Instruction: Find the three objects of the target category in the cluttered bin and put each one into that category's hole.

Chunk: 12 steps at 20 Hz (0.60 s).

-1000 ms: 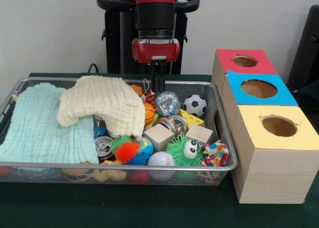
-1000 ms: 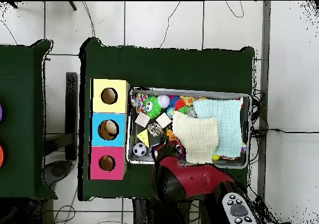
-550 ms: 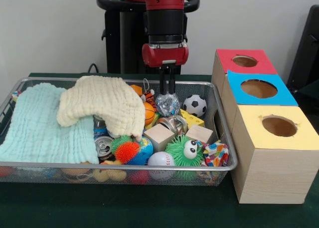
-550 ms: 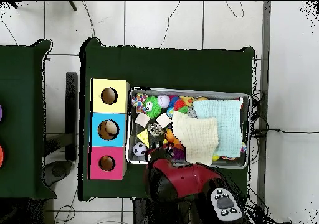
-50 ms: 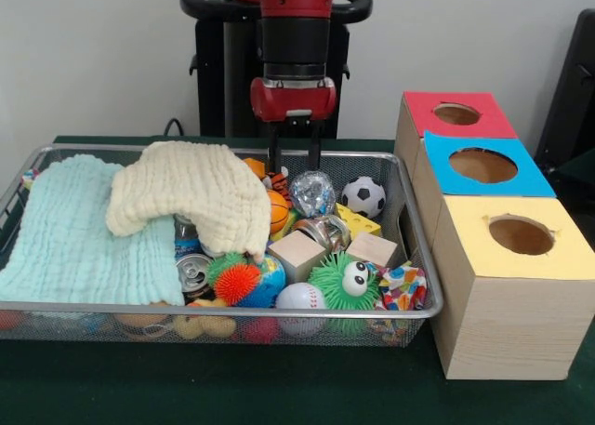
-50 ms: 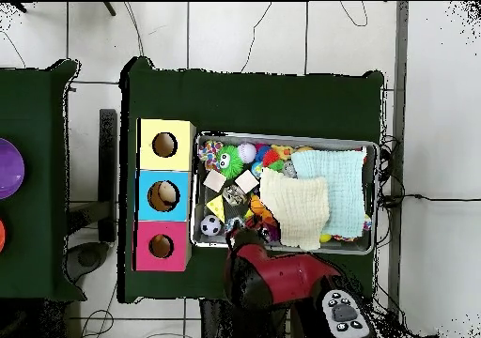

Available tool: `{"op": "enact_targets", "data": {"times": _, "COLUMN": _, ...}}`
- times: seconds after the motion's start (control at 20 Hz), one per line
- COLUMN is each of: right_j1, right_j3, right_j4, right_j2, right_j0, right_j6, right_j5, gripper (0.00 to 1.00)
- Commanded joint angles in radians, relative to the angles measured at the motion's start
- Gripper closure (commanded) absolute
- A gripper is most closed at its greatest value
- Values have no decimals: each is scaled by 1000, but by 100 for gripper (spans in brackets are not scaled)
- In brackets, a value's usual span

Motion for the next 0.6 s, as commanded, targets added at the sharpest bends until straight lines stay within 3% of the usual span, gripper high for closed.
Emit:
{"op": "enact_targets", "data": {"times": 0.05, "right_j1": -20, "right_j3": -22, "right_j4": 39, "right_j2": -33, "right_j0": 19, "right_j6": 104, "right_j5": 186, "gripper": 0}}
{"op": "enact_targets", "data": {"times": 0.3, "right_j1": -42, "right_j3": 1, "right_j4": 45, "right_j2": -51, "right_j0": 12, "right_j6": 103, "right_j5": 255, "gripper": 0}}
{"op": "enact_targets", "data": {"times": 0.6, "right_j1": 48, "right_j3": -23, "right_j4": 31, "right_j2": -64, "right_j0": 30, "right_j6": 149, "right_j5": 179, "gripper": 0}}
